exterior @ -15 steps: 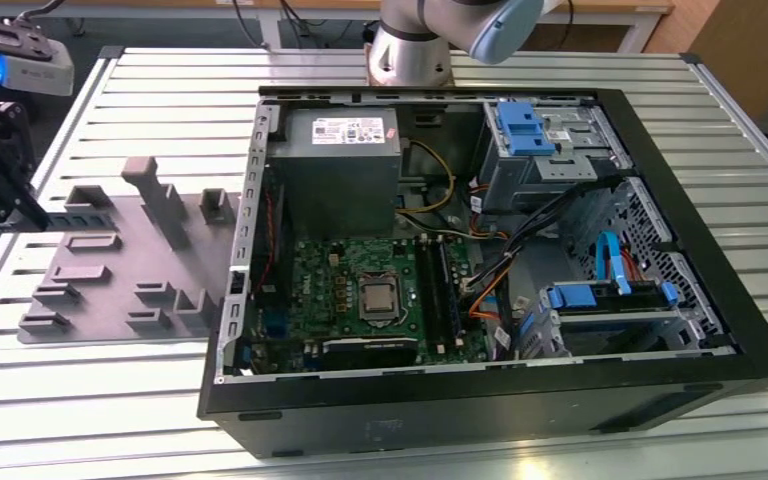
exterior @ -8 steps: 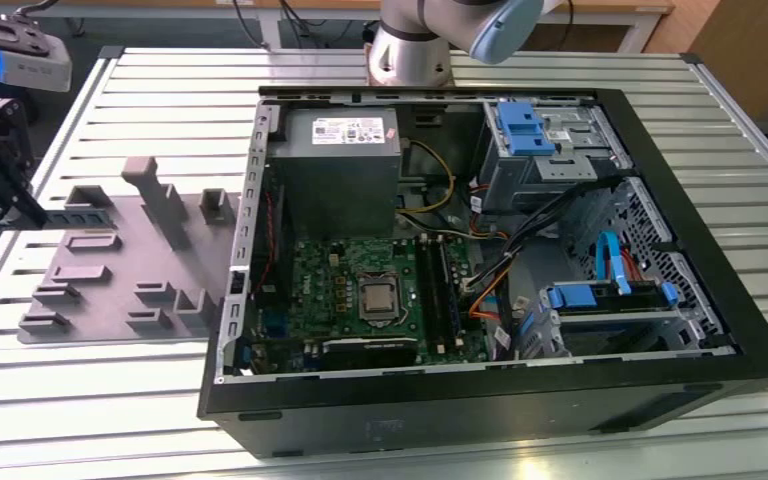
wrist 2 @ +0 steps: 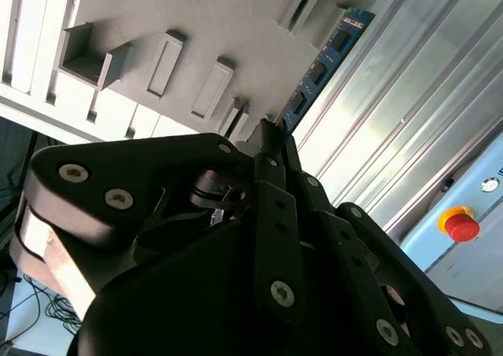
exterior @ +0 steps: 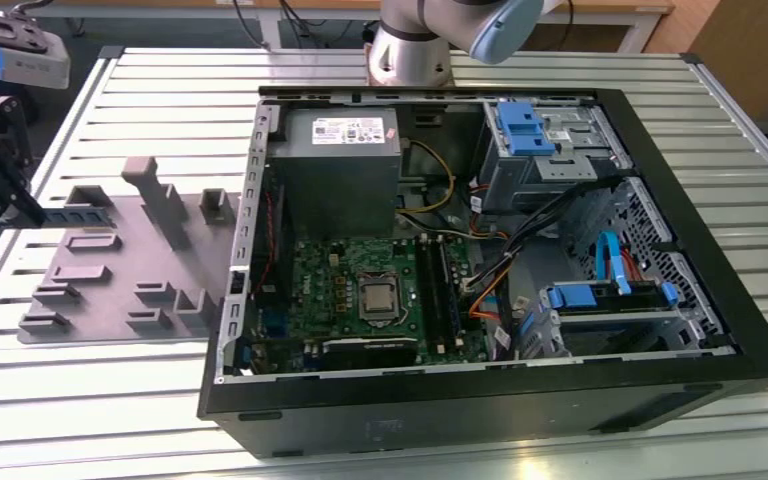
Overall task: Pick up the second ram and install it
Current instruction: 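Pick up the second ram and move it above second insertion slot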
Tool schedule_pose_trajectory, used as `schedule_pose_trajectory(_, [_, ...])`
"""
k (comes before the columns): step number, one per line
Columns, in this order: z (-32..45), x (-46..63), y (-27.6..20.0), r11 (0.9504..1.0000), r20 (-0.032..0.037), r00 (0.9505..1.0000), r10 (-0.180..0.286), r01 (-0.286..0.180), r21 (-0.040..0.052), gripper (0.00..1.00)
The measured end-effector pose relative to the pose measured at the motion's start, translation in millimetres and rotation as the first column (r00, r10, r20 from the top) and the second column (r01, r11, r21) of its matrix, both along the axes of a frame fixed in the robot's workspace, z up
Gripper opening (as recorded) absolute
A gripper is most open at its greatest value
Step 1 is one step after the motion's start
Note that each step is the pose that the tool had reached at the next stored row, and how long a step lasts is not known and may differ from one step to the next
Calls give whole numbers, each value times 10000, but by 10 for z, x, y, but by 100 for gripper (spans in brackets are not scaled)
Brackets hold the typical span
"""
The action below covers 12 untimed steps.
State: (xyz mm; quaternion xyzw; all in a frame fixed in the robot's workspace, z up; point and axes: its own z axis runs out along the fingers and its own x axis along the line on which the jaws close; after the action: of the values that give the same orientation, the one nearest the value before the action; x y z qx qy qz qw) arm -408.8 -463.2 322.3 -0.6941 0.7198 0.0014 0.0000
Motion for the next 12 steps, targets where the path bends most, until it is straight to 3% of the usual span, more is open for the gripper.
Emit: schedule_pose_trajectory(12, [25,0,0,10000,0,10000,0,0,0,14])
